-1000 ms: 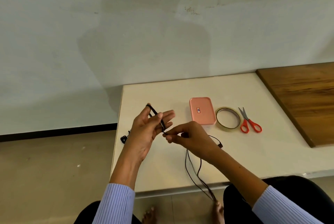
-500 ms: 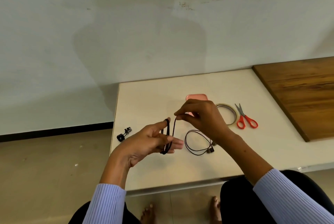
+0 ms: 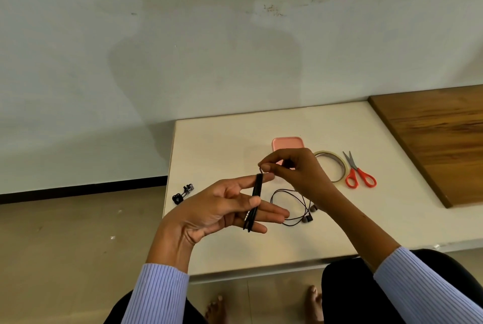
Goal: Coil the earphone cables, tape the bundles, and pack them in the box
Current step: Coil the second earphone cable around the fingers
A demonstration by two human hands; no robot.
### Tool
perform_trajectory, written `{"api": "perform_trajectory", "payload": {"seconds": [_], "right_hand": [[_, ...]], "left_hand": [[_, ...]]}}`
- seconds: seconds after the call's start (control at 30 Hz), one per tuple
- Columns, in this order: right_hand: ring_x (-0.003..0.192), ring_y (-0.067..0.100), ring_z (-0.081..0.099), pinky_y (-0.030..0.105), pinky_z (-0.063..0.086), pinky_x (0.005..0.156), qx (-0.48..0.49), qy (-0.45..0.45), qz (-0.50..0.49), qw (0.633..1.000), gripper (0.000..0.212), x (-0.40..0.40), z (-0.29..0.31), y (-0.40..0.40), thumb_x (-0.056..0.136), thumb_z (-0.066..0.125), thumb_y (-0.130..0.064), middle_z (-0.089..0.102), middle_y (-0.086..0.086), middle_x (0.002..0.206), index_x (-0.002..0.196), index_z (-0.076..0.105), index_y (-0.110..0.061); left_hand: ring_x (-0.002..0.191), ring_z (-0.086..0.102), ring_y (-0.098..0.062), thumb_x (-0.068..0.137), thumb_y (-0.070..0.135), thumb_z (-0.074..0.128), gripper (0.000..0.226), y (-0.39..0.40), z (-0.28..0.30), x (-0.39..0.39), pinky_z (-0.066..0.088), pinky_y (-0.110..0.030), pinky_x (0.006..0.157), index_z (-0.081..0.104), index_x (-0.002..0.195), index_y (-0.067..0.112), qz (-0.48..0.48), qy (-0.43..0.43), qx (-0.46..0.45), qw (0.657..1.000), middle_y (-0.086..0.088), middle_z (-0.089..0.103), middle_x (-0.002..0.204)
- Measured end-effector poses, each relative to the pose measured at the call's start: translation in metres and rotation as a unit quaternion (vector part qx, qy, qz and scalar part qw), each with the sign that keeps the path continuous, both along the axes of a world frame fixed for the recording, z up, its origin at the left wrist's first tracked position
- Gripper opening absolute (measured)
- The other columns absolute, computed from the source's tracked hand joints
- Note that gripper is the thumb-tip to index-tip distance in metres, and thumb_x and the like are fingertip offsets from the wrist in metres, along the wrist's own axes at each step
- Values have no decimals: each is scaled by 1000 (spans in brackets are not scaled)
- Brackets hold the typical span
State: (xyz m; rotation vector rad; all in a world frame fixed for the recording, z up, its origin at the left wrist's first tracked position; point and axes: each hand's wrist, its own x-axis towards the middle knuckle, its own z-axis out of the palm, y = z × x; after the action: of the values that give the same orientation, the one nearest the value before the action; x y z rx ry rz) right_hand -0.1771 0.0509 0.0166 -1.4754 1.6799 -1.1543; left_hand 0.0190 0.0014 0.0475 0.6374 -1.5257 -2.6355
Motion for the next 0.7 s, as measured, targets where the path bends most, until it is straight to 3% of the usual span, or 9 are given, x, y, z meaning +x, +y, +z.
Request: {"api": "perform_trajectory", "payload": {"seconds": [0.07, 0.13, 0.2, 0.27, 0.37, 0.47, 0.53, 0.7], "right_hand": [[66, -1, 61, 16, 48, 65, 31, -64, 11, 997, 10, 2, 3, 3, 86, 64, -10, 72, -10, 74, 89, 73, -11], [52, -4, 57, 9, 44, 54, 63, -96, 23, 993, 12, 9, 4, 5, 87, 58, 2, 64, -14, 53, 91, 70, 0], [41, -5, 46, 9, 36, 47, 92, -81, 26, 992, 15, 20, -1, 6, 87, 53, 8, 52, -16, 41, 87, 68, 3], [41, 0, 38, 11, 30, 50, 104, -50, 38, 993, 15, 30, -7, 5, 87, 58, 0, 51, -17, 42, 79, 70, -4], [42, 4, 41, 11, 30, 48, 95, 16, 54, 994, 13, 40, -11, 1, 87, 65, -14, 54, -22, 46, 79, 74, -8], [51, 0, 49, 11, 33, 53, 74, 71, 65, 993, 11, 42, -11, 1, 86, 67, -18, 67, -16, 68, 85, 76, -12], [55, -3, 52, 9, 35, 56, 69, 103, 86, 989, 13, 42, -11, 2, 86, 67, -19, 74, -6, 79, 94, 75, -14], [63, -5, 55, 5, 40, 65, 29, 131, 85, 987, 16, 31, -7, 1, 85, 68, -14, 71, -4, 82, 100, 71, -13]], "left_hand": [[111, 62, -35, 92, 6, 46, 48, 0, 0, -1, 57, -32, 79, 40, 139, 16, 20, 47, 16, 999, -27, 62, 119], [109, 64, -33, 91, 5, 44, 49, -1, 0, -6, 58, -32, 78, 40, 139, 12, 96, 74, 50, 991, -29, 61, 119], [105, 66, -33, 88, 5, 47, 52, -4, -3, -13, 58, -33, 76, 37, 138, 8, 199, 78, 74, 974, -30, 62, 116], [102, 67, -33, 88, 4, 49, 55, -7, -7, -18, 59, -33, 77, 32, 140, 5, 282, 74, 72, 954, -29, 65, 111], [99, 69, -28, 94, 4, 47, 57, -9, -14, -21, 58, -30, 76, 22, 145, 4, 356, 33, 27, 934, -22, 69, 108], [103, 68, -25, 97, 5, 46, 58, -8, -17, -23, 57, -30, 83, 19, 147, 4, 386, 2, -35, 922, -19, 69, 109], [103, 68, -22, 97, 5, 47, 57, -8, -17, -23, 54, -31, 90, 21, 148, 12, 393, -23, -74, 916, -17, 69, 110], [102, 66, -23, 92, 17, 59, 69, -9, -27, -20, 44, -40, 102, 20, 149, 15, 308, -199, -239, 899, -7, 71, 104]]}}
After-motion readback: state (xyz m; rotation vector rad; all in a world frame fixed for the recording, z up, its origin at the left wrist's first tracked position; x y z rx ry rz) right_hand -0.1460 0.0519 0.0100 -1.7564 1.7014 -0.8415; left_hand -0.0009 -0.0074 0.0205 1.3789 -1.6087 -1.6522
